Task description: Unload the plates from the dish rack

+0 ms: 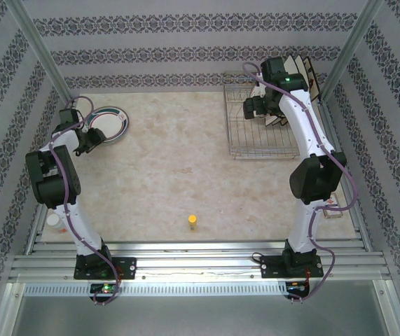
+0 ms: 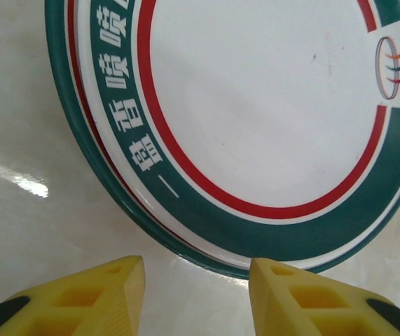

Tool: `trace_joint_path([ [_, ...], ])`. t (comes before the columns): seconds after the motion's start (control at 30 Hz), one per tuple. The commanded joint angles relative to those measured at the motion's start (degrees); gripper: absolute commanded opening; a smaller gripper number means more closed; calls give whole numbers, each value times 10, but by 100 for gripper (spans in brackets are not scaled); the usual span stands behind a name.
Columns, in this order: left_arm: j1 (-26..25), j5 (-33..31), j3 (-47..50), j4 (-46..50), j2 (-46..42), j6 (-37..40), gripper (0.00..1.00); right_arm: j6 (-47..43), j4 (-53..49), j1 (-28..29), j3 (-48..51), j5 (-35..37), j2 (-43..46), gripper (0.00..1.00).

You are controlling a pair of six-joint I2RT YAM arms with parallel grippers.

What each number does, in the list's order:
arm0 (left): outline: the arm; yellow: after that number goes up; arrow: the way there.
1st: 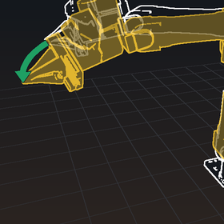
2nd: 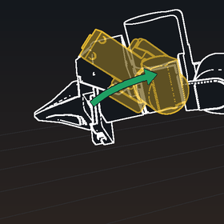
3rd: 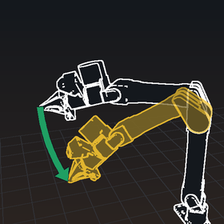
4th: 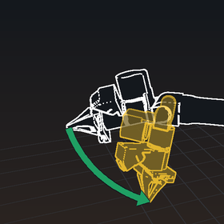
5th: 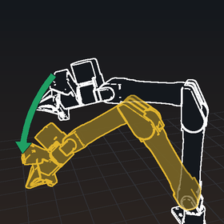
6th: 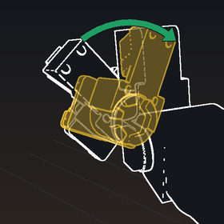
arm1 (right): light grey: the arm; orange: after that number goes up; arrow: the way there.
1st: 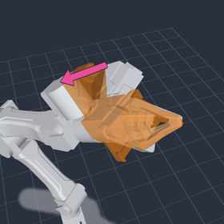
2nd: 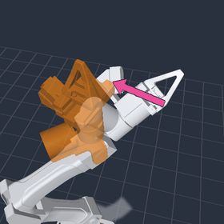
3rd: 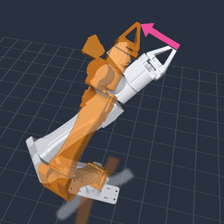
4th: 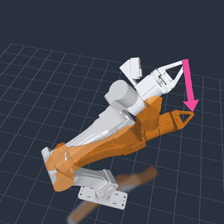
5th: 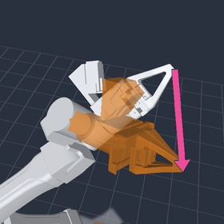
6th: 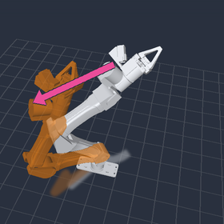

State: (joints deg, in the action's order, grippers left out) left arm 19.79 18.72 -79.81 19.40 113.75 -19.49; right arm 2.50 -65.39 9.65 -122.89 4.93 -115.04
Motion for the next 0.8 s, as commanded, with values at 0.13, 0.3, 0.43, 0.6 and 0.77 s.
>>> trace_joint_path([
  [0.13, -52, -73, -80, 158, -60, 106, 81, -16, -3, -7, -9, 5, 12, 98],
  [0.3, -125, -81, -210, 332, -37, 180, 100, -19, -15, -24, -87, 15, -38, 98],
  [0.43, -167, -89, -280, 401, -8, 197, 100, -14, -11, -36, -169, 18, -98, 98],
  [0.6, -198, -104, -309, 425, 2, 197, 100, -14, -3, -45, -276, 17, -181, 98],
  [0.77, -204, -117, -328, 444, 4, 193, 100, -13, 5, -53, -350, 25, -241, 95],
])
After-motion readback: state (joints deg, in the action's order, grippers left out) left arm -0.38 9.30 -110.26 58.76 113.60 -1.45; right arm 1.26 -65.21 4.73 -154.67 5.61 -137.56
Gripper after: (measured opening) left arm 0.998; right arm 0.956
